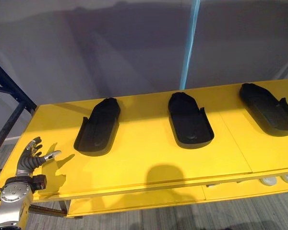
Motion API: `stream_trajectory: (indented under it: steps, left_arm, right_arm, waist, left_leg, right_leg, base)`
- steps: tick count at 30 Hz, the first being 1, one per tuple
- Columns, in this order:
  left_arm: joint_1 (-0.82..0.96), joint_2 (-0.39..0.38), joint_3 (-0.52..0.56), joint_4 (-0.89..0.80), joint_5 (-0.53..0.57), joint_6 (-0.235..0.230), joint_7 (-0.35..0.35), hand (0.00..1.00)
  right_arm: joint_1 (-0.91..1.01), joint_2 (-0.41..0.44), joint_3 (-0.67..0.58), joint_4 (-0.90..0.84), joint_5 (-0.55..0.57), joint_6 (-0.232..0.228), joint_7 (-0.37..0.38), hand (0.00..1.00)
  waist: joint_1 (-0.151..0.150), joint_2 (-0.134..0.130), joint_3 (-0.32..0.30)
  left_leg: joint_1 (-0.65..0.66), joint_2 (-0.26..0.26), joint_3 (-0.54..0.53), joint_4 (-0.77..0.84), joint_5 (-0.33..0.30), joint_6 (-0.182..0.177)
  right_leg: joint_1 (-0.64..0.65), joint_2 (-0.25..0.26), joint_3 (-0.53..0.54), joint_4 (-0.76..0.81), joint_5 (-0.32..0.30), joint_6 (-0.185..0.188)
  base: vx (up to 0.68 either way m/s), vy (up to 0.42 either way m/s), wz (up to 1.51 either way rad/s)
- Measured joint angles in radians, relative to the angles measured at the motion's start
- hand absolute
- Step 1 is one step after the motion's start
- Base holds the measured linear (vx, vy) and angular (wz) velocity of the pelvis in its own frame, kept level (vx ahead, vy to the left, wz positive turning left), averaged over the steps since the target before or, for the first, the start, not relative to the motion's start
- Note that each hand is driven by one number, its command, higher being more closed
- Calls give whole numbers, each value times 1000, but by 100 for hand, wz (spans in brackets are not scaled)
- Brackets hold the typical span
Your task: Walk over and take plastic housings, then place them on the shelf
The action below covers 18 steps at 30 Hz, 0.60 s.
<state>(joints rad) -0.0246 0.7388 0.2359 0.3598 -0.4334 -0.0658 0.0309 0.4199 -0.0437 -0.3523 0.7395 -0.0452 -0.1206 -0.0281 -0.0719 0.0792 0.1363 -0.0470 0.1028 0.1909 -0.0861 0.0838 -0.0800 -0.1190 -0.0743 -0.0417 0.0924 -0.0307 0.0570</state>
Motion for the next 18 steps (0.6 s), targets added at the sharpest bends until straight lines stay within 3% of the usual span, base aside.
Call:
stream_trajectory:
  steps: [9, 18]
  left_arm:
    - [-5, -40, -55, 1, -166, -48, -38, 0]
    - [-29, -41, -92, 1, -330, -92, -100, 0]
  right_arm:
    - [-13, -20, 1, 1, 2, 0, 4, 0]
    - [-47, -30, 3, 35, 5, -1, 5, 0]
  waist:
    - [-26, -1, 8]
    - [-28, -1, 29]
  left_leg:
    - [-22, 4, 11, 0, 0, 0]
    - [-18, 6, 29, 0, -5, -5]
  right_leg:
    - [-21, 6, 8, -17, 9, -3]
    - [-18, 10, 28, -31, 14, -3]
  base:
    - [-9, 11, -4]
    - [13, 5, -5]
